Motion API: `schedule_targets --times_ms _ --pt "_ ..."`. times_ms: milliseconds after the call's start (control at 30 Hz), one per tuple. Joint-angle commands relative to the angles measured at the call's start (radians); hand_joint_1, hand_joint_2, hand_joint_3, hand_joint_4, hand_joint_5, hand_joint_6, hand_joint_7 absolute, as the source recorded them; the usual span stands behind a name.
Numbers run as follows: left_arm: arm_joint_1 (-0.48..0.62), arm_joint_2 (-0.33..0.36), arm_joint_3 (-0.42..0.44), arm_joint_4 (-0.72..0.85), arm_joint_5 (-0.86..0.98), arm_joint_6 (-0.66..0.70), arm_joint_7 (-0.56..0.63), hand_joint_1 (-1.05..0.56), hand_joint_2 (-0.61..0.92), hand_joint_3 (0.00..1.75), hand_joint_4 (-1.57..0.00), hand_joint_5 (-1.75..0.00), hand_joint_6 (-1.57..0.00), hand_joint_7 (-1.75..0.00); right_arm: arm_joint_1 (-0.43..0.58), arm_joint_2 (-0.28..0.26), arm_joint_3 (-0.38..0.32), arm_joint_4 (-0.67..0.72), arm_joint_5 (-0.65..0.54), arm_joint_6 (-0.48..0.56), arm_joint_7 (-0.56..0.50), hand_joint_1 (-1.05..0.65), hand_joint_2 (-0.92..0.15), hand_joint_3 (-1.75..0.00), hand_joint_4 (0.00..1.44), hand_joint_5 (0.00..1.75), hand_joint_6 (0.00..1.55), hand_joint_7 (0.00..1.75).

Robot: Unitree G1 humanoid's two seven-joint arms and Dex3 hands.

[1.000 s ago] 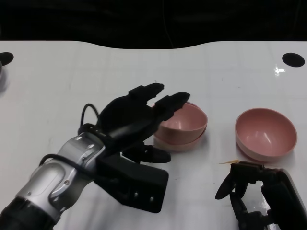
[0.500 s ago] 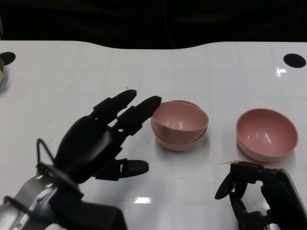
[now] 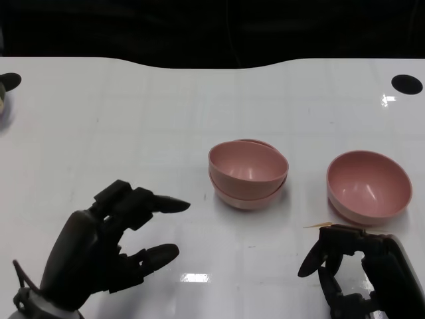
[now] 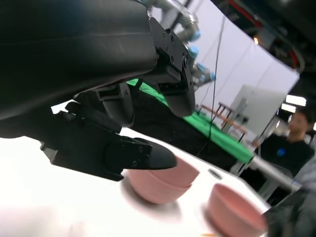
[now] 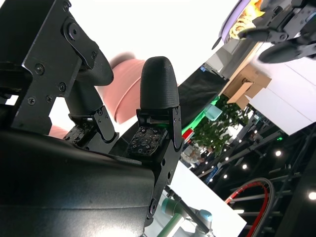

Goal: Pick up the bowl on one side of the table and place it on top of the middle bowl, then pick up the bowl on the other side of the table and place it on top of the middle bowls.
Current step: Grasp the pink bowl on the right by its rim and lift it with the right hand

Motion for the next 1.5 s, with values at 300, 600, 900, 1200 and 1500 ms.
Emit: schedule_targets --times_ms 300,600,900,1200,1500 --pt "0.033 -0.084 0.05 0.131 -0.327 -0.062 -0.248 0.03 0.35 1.43 -0.85 -1.65 -0.88 -1.24 0.015 -0.026 -0.026 -0.019 -0.011 0.008 -0.016 0.14 -0.19 -1.4 0.85 1.41 0.86 0.99" --pt "0.011 -0.109 0.095 0.18 -0.311 -0.074 -0.336 0.02 0.24 1.62 -0.9 -1.69 -0.87 -1.5 0.03 -0.067 -0.057 -0.115 -0.064 0.103 0.002 0.04 -0.3 -1.15 0.7 0.96 0.71 0.59" --pt "-0.015 -0.128 0.118 0.224 -0.272 -0.081 -0.344 0.02 0.23 1.61 -0.91 -1.72 -0.86 -1.52 0.03 -0.096 -0.101 -0.251 -0.173 0.302 -0.022 -0.38 -0.77 -0.06 0.23 0.86 0.34 0.4" --pt "-0.021 -0.142 0.122 0.225 -0.27 -0.07 -0.369 0.0 0.25 1.59 -0.89 -1.73 -0.83 -1.55 0.041 -0.113 -0.085 -0.394 -0.324 0.579 0.023 -0.47 -0.78 0.0 0.08 0.85 0.25 0.35" --pt "-0.023 -0.145 0.126 0.228 -0.242 -0.092 -0.364 0.0 0.26 1.54 -0.88 -1.74 -0.82 -1.53 -0.022 -0.144 -0.014 -0.379 -0.473 0.805 0.096 -0.5 -0.81 0.0 0.06 0.77 0.27 0.27"
